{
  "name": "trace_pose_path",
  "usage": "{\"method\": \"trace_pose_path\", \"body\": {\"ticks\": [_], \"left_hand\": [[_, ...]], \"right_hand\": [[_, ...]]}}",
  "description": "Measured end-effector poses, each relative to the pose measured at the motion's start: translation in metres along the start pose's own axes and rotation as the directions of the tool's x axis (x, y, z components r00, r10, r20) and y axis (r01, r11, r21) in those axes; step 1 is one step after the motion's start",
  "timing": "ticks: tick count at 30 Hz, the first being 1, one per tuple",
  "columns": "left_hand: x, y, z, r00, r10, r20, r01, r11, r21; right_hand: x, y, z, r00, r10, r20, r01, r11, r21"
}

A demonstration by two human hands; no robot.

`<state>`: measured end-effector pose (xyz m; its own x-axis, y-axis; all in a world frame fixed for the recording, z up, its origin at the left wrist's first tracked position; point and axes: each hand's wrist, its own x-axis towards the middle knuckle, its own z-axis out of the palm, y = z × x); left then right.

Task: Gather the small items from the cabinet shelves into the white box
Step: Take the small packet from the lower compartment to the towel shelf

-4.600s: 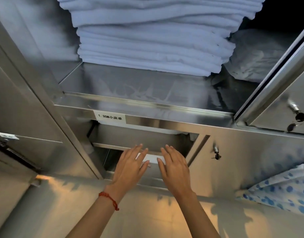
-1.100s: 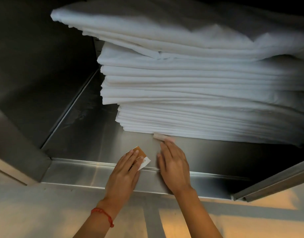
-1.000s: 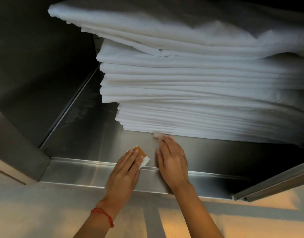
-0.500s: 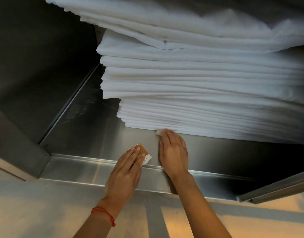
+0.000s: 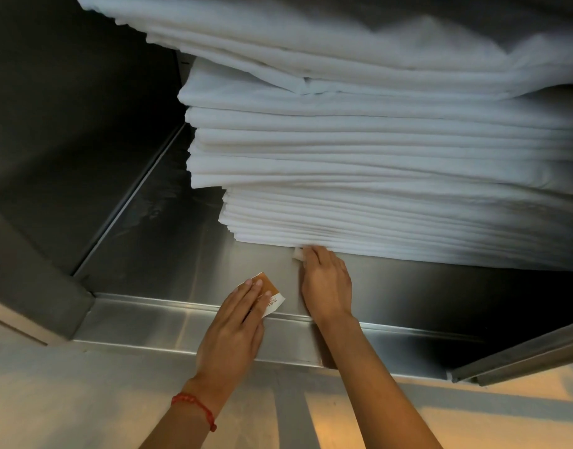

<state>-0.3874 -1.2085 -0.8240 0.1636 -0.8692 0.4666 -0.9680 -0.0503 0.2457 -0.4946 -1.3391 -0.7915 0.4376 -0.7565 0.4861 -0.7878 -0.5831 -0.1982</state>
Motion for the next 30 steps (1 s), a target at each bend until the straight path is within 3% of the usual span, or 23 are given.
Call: {"method": "trace_pose_path", "body": {"ticks": [18, 27, 30], "left_hand": [[0.001, 0.003, -0.006, 1.0, 0.01, -0.007, -0.01, 1.0, -0.026], [0.004, 0.001, -0.001, 0.987, 0.086, -0.137, -0.088, 0.996, -0.012], [0.006, 0.003, -0.005, 0.985, 0.12, -0.123, -0.12, 0.993, 0.007]], "right_hand": [[-0.04, 0.001, -0.02, 0.991, -0.136, 0.004, 0.136, 0.991, 0.006], [-0.057, 0.001, -0.031, 0.979, -0.203, -0.01, 0.203, 0.977, 0.061], [-0.061, -0.001, -0.034, 0.975, -0.219, -0.03, 0.22, 0.973, 0.063]]}}
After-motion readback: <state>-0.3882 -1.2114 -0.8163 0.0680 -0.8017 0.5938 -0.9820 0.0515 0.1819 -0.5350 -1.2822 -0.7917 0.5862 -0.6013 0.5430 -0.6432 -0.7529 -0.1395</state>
